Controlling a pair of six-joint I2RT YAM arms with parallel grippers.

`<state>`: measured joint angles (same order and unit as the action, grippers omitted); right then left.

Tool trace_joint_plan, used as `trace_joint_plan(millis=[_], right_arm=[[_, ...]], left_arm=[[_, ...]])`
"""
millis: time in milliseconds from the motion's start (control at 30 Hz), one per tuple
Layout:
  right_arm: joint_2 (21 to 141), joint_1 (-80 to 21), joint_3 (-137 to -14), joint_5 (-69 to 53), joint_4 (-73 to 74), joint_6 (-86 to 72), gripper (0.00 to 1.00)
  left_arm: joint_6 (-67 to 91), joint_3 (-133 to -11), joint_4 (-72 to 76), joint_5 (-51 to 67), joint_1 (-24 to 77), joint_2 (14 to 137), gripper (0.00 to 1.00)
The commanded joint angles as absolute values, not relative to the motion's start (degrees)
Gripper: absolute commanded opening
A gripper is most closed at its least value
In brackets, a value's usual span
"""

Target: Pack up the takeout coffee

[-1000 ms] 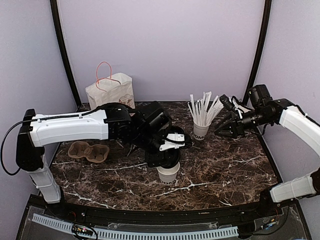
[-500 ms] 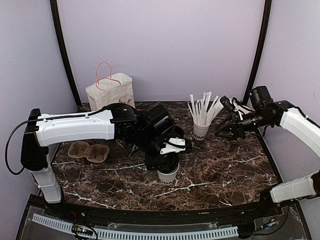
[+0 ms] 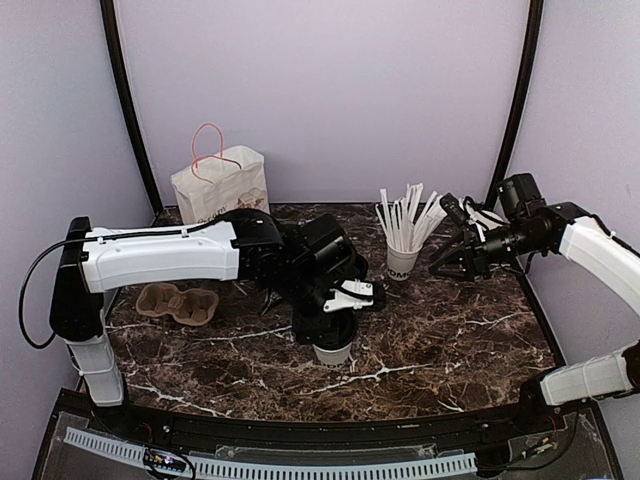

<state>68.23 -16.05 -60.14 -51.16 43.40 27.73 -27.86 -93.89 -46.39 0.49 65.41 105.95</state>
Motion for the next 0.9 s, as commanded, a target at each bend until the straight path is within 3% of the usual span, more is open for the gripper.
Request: trace_joint_plan(millis=[0, 333, 867], right_arm=[[67.1, -16.0, -59.5, -51.8, 42.0, 27.4, 0.43], [66.8, -16.0, -59.0, -51.9, 41.8, 27.4, 0.43], [68.8, -17.0, -60.9, -51.1, 43.7, 28.3, 0.46]], left_arm=[[-27.9, -95.6, -48.3, 1.3, 65.2, 106.1, 0.79], [-28.1, -96.8, -47.9, 0.8, 65.2, 106.8, 0.87], [-27.6, -97.1, -47.0, 1.7, 65.1, 101.6, 0.89]])
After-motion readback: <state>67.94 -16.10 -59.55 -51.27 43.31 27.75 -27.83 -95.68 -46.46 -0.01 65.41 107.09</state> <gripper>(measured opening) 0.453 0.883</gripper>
